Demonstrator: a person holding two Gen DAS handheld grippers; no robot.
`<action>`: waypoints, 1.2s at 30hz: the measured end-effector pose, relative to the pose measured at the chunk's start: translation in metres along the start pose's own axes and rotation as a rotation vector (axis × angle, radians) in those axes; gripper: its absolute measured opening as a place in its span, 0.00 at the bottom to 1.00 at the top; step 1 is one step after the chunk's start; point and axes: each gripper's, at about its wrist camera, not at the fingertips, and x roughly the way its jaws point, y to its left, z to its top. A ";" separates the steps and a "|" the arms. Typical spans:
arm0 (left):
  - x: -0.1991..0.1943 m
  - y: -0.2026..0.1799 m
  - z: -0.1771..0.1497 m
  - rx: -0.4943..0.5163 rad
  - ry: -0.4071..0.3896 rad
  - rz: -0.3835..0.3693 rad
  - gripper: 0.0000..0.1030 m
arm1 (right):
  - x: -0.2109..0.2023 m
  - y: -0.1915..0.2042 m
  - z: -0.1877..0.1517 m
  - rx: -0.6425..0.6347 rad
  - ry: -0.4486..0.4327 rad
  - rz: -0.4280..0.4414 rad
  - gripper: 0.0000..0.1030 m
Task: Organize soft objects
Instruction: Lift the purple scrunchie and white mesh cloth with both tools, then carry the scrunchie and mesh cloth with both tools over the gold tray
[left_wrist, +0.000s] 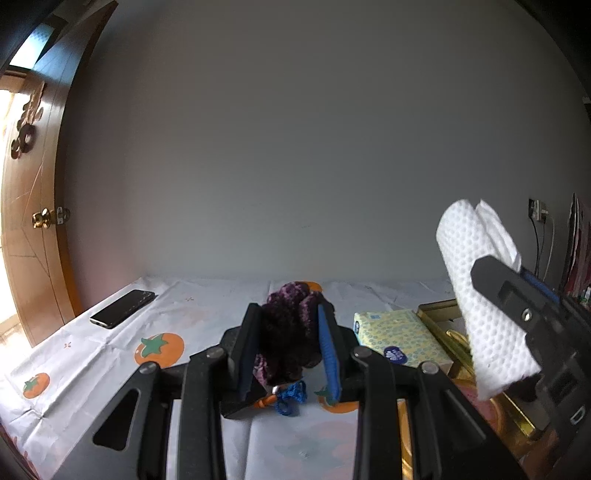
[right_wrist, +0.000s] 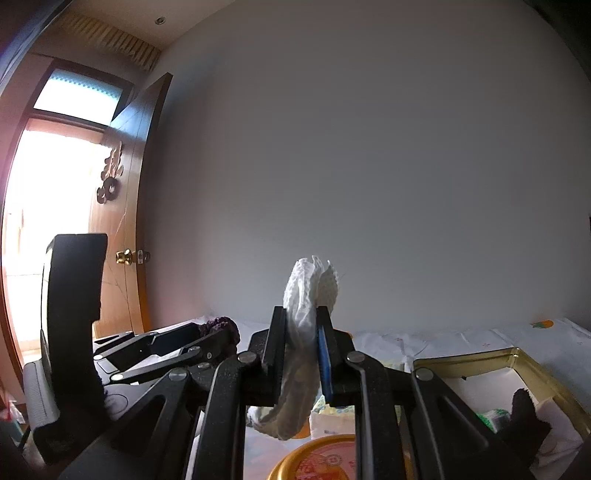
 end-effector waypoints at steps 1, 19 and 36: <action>0.000 -0.002 0.001 0.004 0.002 0.000 0.29 | -0.002 -0.002 0.001 0.003 -0.003 -0.001 0.17; 0.003 -0.041 0.016 0.058 0.050 -0.024 0.29 | -0.022 -0.043 0.022 0.024 -0.021 -0.053 0.17; 0.012 -0.096 0.026 0.145 0.083 -0.095 0.29 | -0.031 -0.093 0.024 0.067 0.015 -0.146 0.17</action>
